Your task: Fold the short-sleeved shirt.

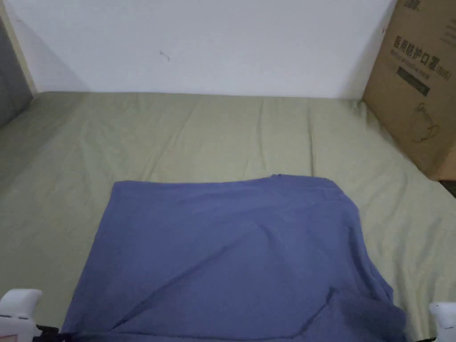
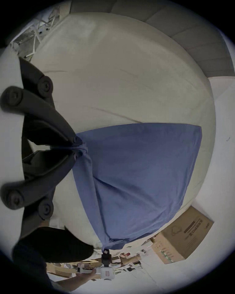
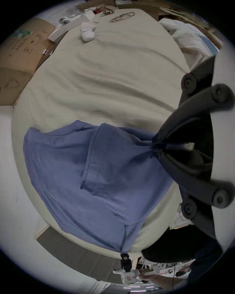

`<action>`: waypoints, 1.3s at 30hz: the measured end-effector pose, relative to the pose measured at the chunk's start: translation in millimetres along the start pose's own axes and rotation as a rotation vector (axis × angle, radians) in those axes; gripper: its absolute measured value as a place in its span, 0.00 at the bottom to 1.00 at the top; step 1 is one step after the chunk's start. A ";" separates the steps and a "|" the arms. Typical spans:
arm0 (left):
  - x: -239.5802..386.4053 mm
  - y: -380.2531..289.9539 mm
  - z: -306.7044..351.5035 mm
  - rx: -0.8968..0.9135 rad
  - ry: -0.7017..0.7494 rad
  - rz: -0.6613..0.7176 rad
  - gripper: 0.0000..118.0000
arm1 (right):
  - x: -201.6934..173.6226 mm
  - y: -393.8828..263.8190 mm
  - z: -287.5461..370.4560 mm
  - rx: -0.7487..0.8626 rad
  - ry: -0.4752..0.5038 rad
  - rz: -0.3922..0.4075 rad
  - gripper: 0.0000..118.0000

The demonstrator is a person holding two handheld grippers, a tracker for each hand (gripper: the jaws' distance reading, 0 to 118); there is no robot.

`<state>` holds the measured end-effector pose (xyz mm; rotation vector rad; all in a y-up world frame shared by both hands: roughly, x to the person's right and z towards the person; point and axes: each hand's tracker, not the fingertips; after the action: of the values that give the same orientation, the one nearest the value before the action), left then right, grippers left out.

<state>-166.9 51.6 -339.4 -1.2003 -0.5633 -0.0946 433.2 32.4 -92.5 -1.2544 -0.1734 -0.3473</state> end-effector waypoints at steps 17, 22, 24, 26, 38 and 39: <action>17.8 -31.1 25.2 -0.024 0.059 -0.039 0.75 | -17.7 -15.9 10.5 -0.043 -0.167 0.031 0.88; 38.4 -22.7 54.7 0.091 0.049 -0.028 0.83 | -43.9 -11.1 44.6 0.071 -0.102 -0.041 0.88; 50.7 -17.6 64.6 0.143 0.088 -0.029 0.83 | -67.7 -9.1 59.8 0.145 -0.116 -0.001 0.88; 68.7 -13.1 70.8 0.192 0.212 -0.028 0.83 | -91.9 -8.7 70.6 0.234 -0.147 0.041 0.88; 65.6 -20.5 76.1 0.243 0.133 0.073 0.00 | -133.0 -4.2 92.5 0.479 -0.051 0.150 0.00; 60.1 -23.3 73.3 0.229 0.149 0.082 0.00 | -130.6 -2.8 92.7 0.475 -0.038 0.141 0.00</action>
<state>-150.3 122.2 -274.0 -0.9828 -0.3825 -0.0475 315.8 140.8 -102.8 -0.7979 -0.1864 -0.1466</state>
